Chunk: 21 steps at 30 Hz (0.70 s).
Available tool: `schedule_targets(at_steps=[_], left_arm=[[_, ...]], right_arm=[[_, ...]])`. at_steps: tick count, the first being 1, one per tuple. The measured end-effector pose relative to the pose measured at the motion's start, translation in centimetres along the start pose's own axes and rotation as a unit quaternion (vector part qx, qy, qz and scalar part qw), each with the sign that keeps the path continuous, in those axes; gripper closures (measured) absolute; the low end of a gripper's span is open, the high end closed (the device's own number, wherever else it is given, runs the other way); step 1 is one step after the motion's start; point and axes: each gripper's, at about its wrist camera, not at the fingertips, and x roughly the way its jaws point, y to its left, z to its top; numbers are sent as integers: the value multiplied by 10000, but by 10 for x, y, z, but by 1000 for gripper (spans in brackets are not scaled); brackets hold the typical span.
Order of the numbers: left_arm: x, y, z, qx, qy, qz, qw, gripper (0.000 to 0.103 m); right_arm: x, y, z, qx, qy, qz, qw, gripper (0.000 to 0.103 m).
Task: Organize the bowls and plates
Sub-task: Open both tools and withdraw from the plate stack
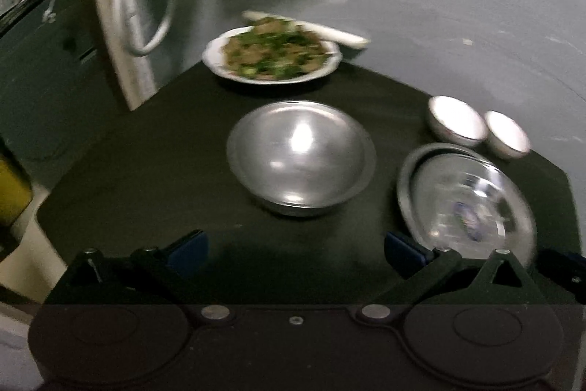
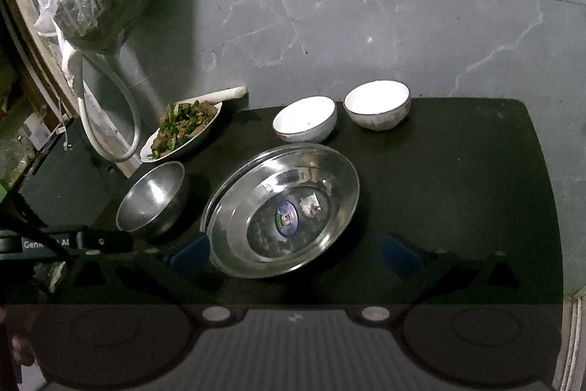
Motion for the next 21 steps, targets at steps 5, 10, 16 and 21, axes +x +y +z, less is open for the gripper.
schedule_targets(at_steps=[5,10,16,21], left_arm=[[12,33,14,-194,-63,219,9996,1],[34,56,35,-332,-130,304,9989,1],[66,72,47,-506,75,212,9985,1],[76,75,47,-604,110,-65,9981,8]], right_arm=[[7,26,9,-295,-42,-90,9995,0],[38,65,31,-826,75,-201,9964,0],[85,116,61,-1502,108,-292,9882,8],[129,145,62,-2013,583,-324,9773,22]])
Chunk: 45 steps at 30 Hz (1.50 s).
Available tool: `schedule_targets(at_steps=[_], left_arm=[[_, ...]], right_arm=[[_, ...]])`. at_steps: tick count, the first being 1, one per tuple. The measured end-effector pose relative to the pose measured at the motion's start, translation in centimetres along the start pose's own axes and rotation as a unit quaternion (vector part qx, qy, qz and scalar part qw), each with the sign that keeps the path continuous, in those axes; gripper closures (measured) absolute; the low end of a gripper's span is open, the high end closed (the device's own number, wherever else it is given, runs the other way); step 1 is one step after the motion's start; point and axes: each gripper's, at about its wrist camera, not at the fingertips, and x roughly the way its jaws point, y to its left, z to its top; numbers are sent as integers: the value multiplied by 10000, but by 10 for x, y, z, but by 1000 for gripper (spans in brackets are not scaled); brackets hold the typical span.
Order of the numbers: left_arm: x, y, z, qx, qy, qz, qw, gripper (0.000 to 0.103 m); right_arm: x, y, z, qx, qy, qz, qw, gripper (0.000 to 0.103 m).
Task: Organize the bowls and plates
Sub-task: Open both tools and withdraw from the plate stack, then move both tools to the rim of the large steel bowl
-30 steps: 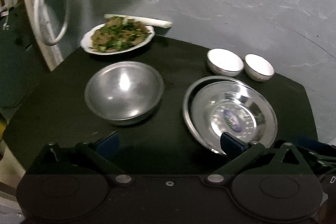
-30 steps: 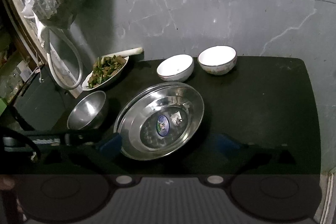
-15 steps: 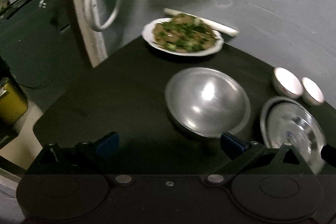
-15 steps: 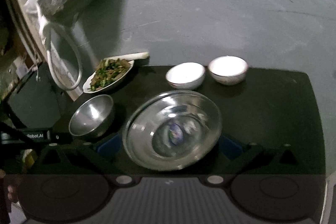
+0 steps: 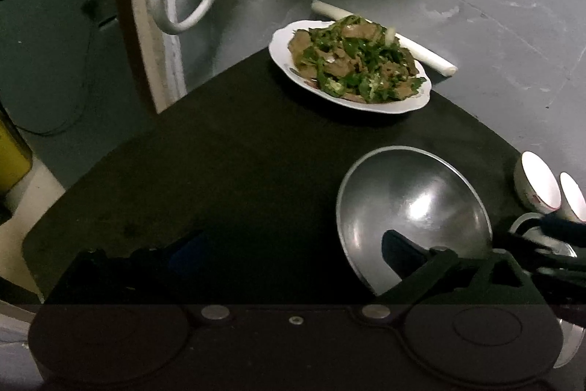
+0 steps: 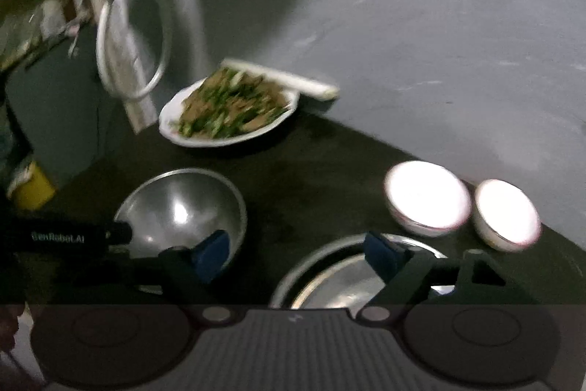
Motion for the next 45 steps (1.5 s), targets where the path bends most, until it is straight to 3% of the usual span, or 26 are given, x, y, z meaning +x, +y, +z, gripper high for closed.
schedule_targets(at_steps=[7,9,11,14,18,20,30,37,45], left_arm=[[9,-2,-1,-9,65,-376,9993,40],[12,-1,-1,-45,102,-516,9986,65],[14,0,-1,-120,161,-628,9978,69],[15,1,-1,-153,162,-752,9969,75],[14,2,-1,-162,179,-947,9952,87],[11,2,-3,-176,168,-957,9951,88],[-26,0,-19,-132,-62,-1080,9940,90],[-68,-14,-47,-17,-59,-1178,9930,90],[-105,-68,-106,283,149,-1307,9909,91]], right_arm=[[32,12,1,-63,486,185,9986,45],[34,14,0,-95,528,244,9983,51],[36,15,0,-88,551,311,9980,64],[40,18,2,-105,596,368,9975,74],[43,20,2,-26,648,477,9968,82],[44,20,0,33,658,533,9964,86],[19,22,-13,64,539,557,9970,87],[-33,10,-27,374,243,748,9962,87],[-103,-31,-77,716,38,862,9937,87]])
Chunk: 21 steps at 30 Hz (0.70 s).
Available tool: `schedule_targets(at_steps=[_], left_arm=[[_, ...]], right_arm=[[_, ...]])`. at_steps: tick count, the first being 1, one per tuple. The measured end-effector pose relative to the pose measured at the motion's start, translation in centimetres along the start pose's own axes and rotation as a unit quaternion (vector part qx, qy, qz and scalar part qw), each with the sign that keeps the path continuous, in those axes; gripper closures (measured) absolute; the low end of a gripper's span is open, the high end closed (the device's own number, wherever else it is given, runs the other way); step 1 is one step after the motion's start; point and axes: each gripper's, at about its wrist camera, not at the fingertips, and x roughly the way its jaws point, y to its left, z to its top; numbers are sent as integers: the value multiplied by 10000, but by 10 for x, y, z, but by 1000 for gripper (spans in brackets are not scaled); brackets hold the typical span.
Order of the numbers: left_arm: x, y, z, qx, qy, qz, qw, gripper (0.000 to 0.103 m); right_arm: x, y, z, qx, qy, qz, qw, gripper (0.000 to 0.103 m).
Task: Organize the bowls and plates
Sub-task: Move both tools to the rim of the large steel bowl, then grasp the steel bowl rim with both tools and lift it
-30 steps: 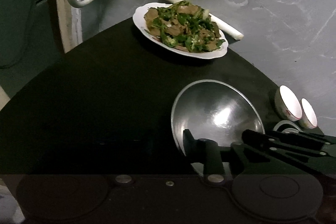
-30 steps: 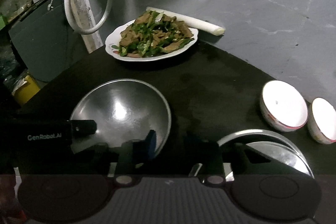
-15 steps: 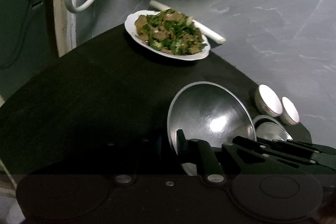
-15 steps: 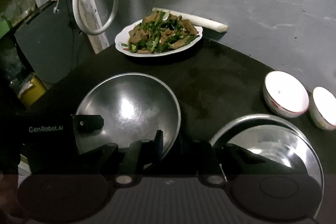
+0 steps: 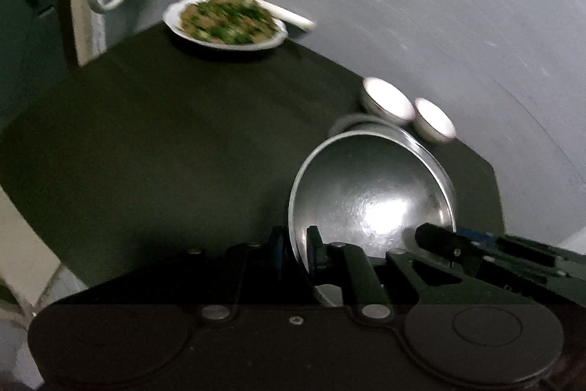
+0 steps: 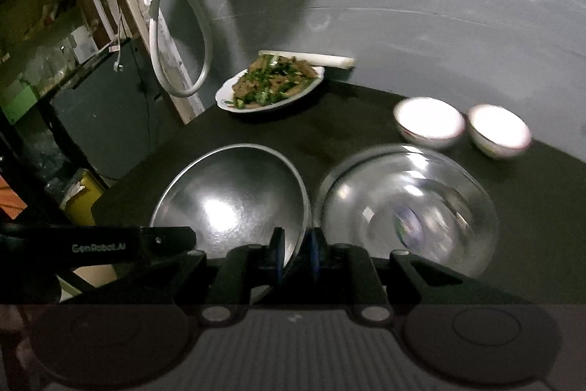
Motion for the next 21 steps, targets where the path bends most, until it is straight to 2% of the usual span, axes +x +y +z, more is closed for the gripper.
schedule_targets(at_steps=[6,12,17,21], left_arm=[[-16,-65,-50,209,82,130,9997,91],[-21,-105,-94,85,289,317,9990,91],[-13,-126,-105,156,434,424,9980,91],[3,-136,-101,190,455,447,9978,91]], right_arm=[[-50,-47,-45,304,54,51,9995,87],[-95,-85,-81,267,107,176,9994,87],[-114,-107,-103,288,247,274,9989,87],[-110,-127,-109,491,367,337,9975,87]])
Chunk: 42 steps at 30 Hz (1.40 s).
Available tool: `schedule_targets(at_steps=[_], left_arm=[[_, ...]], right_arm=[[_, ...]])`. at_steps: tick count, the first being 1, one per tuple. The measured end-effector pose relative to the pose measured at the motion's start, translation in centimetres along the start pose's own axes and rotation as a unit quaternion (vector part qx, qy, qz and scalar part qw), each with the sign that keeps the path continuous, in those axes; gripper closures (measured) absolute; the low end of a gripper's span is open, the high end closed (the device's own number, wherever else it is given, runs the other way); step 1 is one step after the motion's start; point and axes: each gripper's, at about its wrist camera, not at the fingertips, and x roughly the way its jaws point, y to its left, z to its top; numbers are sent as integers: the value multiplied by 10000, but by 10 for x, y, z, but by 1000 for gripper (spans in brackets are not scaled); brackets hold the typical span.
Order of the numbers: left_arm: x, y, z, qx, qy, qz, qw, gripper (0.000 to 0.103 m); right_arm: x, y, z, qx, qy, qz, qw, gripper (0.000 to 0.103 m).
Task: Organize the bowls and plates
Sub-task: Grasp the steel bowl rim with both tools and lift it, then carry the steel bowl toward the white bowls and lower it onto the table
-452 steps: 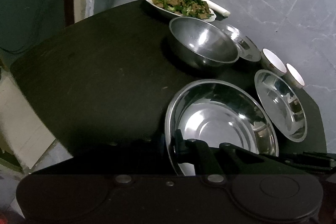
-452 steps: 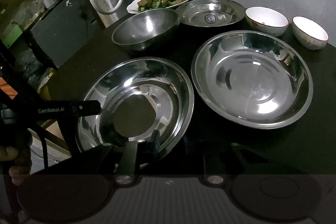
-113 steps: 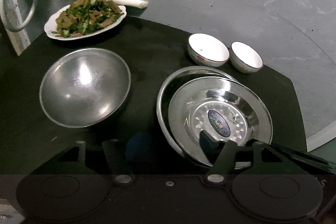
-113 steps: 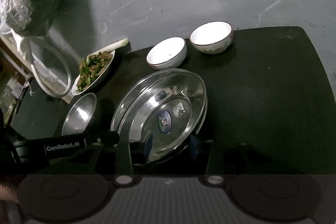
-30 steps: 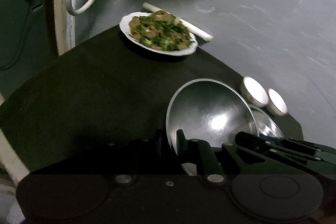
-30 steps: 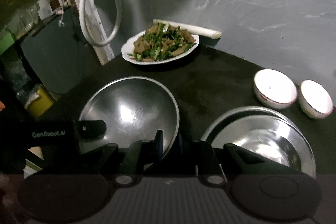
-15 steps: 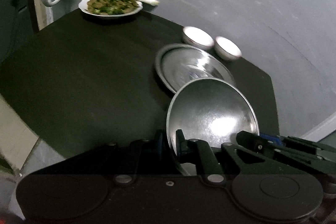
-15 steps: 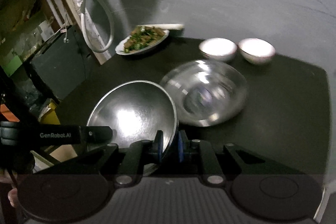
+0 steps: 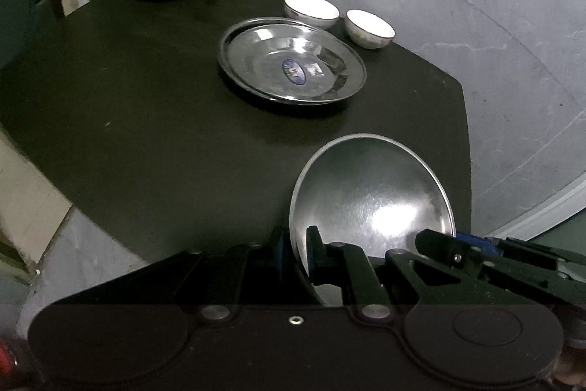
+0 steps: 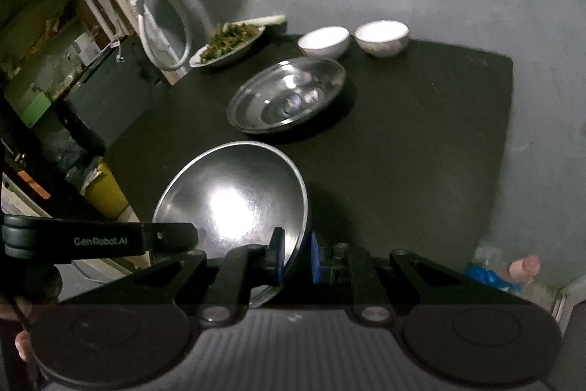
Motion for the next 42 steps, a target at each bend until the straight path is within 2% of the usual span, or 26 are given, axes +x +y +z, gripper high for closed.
schedule_targets(at_steps=[10,16,17,21,23,25,26,27,29,30,32,33,35,41,42], left_arm=[[34,4,23,-13,237,9,9997,91],[42,18,30,-74,298,-166,9994,90],[43,20,30,-76,315,-230,9992,89],[41,30,31,-88,364,-386,9986,73],[39,37,31,-138,335,-484,9982,66],[34,46,29,-242,263,-632,9974,54],[31,50,28,-286,220,-692,9970,44],[27,54,26,-323,167,-734,9966,40],[19,62,24,-407,59,-806,9959,34],[14,67,23,-469,4,-844,9953,30],[3,76,22,-583,-180,-932,9938,26],[-2,81,22,-622,-265,-956,9931,24],[-12,90,22,-747,-453,-842,9926,24],[-26,107,47,-747,-817,-589,9921,21],[-27,108,52,-716,-885,-562,9919,17]], right_arm=[[25,-23,15,92,226,-134,9996,87],[39,-19,25,55,241,-188,9995,86],[41,-17,26,34,233,-207,9995,85],[43,-12,28,5,218,-267,9994,83],[44,-9,27,-17,229,-339,9992,77],[42,-7,27,-81,194,-446,9988,70],[40,-5,27,-97,167,-497,9986,66],[37,-4,27,-118,131,-527,9985,63],[30,-2,28,-173,63,-648,9977,47],[25,-1,28,-191,15,-721,9972,43],[13,-3,30,-164,-72,-817,9965,31],[6,-4,32,-117,-133,-890,9959,28],[-10,-10,37,65,-287,-1036,9942,18],[-35,-19,55,435,-562,-1211,9901,6],[-36,-17,57,414,-577,-1214,9901,5]])
